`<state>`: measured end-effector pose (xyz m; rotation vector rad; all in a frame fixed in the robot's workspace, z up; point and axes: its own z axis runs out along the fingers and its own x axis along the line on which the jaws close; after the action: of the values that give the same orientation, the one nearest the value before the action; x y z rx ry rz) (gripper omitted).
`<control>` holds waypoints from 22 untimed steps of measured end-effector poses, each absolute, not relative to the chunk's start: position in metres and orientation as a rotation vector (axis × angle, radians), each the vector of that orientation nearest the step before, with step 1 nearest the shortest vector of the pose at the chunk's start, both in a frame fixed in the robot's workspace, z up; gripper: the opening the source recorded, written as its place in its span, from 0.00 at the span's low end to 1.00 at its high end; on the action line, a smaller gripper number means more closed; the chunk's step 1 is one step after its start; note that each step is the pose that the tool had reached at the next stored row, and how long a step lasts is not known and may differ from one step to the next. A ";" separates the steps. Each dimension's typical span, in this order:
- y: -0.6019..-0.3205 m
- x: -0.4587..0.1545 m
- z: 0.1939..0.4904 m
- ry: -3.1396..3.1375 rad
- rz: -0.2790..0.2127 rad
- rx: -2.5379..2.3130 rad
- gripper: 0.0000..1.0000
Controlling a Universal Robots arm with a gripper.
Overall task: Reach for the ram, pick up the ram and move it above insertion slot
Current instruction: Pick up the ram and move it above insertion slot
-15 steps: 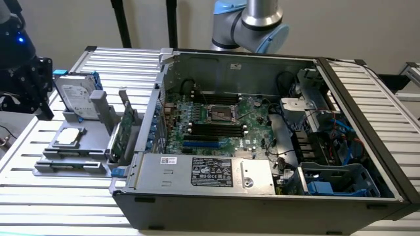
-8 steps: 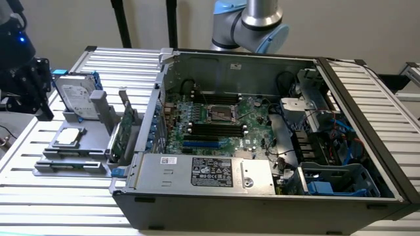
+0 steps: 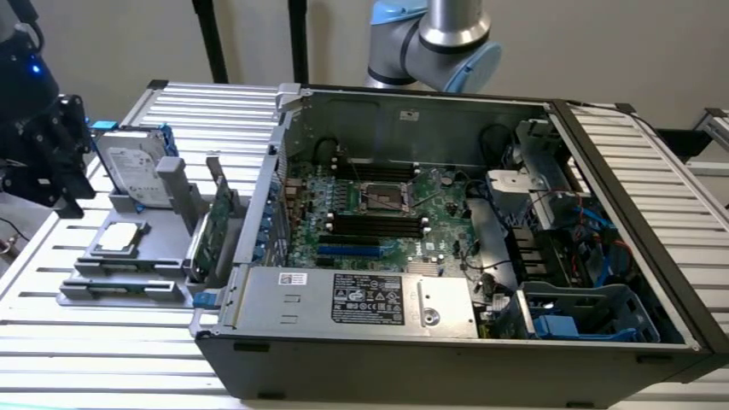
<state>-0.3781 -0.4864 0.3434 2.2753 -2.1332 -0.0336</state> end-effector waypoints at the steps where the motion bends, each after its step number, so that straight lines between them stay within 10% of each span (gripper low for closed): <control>1: -0.486 -0.378 0.343 -2.133 -0.034 2.276 0.30; 22: -0.490 -0.382 0.306 -2.131 -0.035 2.278 0.36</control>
<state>-0.3817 -0.4901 0.3062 2.2782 -2.1315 -0.0351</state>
